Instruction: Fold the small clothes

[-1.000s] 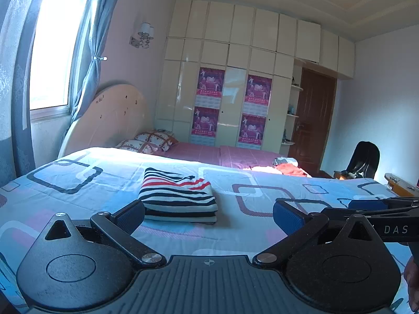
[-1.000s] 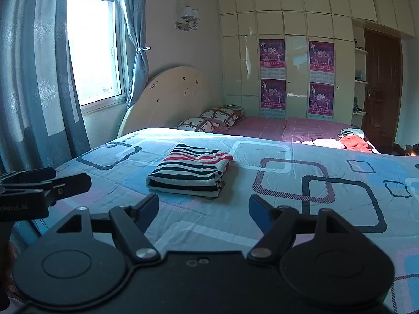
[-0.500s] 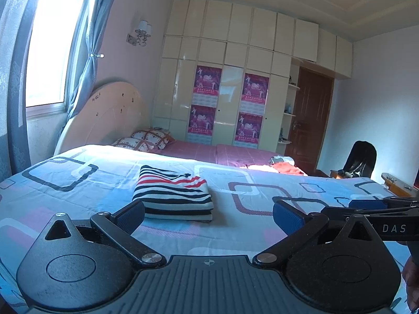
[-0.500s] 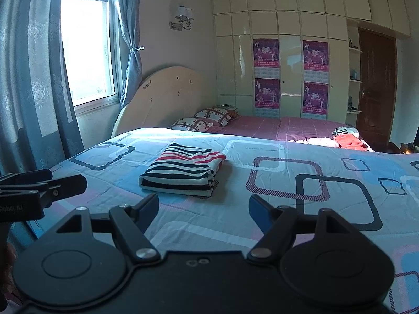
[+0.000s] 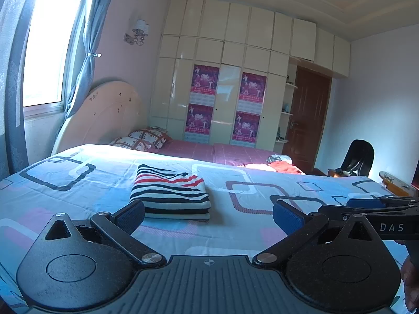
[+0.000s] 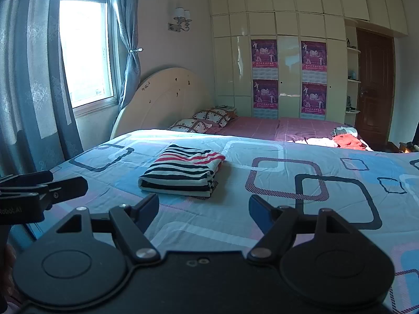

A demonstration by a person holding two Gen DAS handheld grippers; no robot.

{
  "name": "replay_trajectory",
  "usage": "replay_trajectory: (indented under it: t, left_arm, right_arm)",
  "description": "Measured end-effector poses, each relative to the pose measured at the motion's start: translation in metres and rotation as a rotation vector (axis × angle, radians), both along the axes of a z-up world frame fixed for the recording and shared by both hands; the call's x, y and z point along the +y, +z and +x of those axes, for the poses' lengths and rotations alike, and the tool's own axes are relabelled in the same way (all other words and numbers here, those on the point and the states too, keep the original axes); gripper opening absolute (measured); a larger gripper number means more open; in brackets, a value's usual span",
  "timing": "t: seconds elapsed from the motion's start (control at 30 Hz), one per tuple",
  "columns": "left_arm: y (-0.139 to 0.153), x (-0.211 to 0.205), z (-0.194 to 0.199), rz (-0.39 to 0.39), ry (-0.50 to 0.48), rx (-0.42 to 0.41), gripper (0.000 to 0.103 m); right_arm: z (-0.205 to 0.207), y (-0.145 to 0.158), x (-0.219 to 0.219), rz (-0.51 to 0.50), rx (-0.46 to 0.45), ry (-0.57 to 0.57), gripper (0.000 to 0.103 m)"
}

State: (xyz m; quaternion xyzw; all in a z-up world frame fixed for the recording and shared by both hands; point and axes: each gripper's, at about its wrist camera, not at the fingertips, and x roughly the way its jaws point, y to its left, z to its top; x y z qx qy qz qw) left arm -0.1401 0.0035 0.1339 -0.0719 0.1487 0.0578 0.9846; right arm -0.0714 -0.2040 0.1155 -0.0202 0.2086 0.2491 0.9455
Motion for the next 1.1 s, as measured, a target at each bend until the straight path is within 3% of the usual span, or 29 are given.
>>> replay_trajectory:
  t: [1.1]
  left_arm:
    - [0.0008,-0.0008,0.0016,0.010,-0.009,0.008,0.103]
  right_arm:
    - [0.0012,-0.0015,0.0057,-0.002,0.005,0.007,0.075]
